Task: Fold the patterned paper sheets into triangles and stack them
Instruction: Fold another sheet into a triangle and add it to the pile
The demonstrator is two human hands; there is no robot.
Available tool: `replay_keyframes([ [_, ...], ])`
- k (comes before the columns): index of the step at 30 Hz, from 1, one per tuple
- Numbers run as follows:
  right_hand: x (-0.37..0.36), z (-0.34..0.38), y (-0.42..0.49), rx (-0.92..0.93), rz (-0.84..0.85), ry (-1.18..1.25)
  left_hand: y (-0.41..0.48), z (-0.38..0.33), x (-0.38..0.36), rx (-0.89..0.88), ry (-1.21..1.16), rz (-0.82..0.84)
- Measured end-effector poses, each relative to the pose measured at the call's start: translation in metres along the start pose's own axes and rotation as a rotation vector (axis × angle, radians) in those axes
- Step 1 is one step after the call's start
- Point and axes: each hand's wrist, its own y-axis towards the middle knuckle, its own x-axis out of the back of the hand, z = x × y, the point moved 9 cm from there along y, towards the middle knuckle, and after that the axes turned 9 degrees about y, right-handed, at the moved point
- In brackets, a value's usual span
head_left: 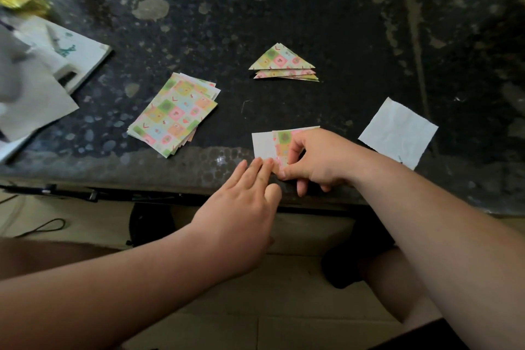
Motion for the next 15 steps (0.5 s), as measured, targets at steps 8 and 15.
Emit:
replay_keyframes([
  [8, -0.001, -0.001, 0.002, 0.012, 0.012, 0.05, -0.003, 0.021, -0.004, 0.039, 0.017, 0.003],
  [15, 0.002, -0.003, 0.002, 0.007, 0.079, 0.019, 0.002, 0.022, 0.0, 0.001, 0.108, 0.021],
])
